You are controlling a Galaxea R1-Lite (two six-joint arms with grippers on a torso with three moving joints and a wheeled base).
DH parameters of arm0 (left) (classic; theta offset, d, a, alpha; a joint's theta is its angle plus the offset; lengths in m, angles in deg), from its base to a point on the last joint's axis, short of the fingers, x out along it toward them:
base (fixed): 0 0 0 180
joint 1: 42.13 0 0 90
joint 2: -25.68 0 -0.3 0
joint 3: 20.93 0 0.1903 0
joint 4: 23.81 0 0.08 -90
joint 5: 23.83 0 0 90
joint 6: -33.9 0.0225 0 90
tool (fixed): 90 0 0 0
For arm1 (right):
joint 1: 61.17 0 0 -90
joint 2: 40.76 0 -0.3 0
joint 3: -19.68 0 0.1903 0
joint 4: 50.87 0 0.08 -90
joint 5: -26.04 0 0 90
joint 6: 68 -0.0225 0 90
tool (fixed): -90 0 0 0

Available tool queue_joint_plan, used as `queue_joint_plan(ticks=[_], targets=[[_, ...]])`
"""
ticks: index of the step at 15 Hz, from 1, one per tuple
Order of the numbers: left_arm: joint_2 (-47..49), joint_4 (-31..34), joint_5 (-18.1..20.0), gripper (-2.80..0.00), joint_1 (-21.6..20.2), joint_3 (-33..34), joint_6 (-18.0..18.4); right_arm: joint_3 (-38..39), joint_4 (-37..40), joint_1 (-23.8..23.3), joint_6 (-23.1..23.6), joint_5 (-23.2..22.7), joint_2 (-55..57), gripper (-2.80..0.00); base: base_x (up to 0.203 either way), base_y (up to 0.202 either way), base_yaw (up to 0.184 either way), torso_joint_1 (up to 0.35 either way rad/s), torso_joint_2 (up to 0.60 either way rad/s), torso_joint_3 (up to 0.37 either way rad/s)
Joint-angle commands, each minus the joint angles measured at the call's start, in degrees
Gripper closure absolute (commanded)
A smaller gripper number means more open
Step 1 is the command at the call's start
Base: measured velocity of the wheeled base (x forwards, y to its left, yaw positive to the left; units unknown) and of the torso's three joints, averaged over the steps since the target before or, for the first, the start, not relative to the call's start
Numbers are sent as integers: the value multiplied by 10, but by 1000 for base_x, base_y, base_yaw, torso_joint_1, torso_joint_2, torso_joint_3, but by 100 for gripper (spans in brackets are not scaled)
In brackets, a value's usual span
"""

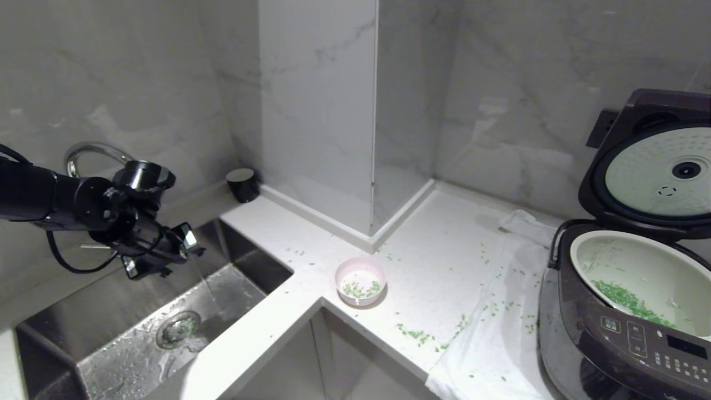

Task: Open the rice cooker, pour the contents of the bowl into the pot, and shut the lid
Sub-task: Pick up the bowl on the table

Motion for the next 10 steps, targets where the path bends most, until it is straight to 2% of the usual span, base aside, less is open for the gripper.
queue_joint_plan(ticks=[1,7,10], targets=[[11,0,6,0,-42,-2,15,0,0,0,0,0,1,0,0,0,0,0,0,0],[88,-31,7,0,-125,-22,52,0,0,0,0,0,1,0,0,0,0,0,0,0],[158,-32,10,0,-178,-113,58,0,0,0,0,0,1,0,0,0,0,0,0,0]])
